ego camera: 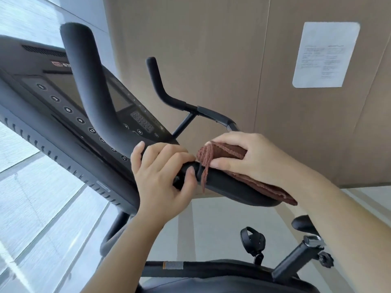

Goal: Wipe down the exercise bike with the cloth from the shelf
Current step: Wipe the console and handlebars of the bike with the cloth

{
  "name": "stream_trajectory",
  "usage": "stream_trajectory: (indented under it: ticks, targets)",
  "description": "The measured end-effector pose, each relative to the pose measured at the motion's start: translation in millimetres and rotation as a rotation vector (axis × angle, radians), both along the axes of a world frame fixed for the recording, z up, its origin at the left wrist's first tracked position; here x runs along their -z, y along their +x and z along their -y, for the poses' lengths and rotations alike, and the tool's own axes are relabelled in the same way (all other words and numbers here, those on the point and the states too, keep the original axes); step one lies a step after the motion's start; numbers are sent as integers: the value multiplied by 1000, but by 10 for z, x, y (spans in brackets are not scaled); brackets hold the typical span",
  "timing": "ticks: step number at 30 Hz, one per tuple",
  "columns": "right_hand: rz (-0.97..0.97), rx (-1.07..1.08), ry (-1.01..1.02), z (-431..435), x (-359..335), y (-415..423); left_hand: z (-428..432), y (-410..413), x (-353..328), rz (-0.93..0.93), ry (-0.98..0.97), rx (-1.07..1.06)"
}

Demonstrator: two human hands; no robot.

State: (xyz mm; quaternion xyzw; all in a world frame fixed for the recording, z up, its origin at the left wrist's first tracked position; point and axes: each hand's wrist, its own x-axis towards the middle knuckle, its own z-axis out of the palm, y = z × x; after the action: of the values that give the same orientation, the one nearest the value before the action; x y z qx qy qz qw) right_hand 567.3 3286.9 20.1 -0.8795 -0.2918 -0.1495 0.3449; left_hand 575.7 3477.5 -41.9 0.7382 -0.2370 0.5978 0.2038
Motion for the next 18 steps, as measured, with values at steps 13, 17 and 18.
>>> stream_trajectory:
  ticks: [13, 17, 18]
  targets:
    - [-39, -137, -141, 181, 74, 106, 14, -188, -81, -180, 52, -60]
    - [-9, -206, -170, 252, 87, 119, 101, -294, -159, -290, 1, -110]
    - [1, -227, -174, 277, 92, 124, 132, -308, -171, -307, -8, -136]
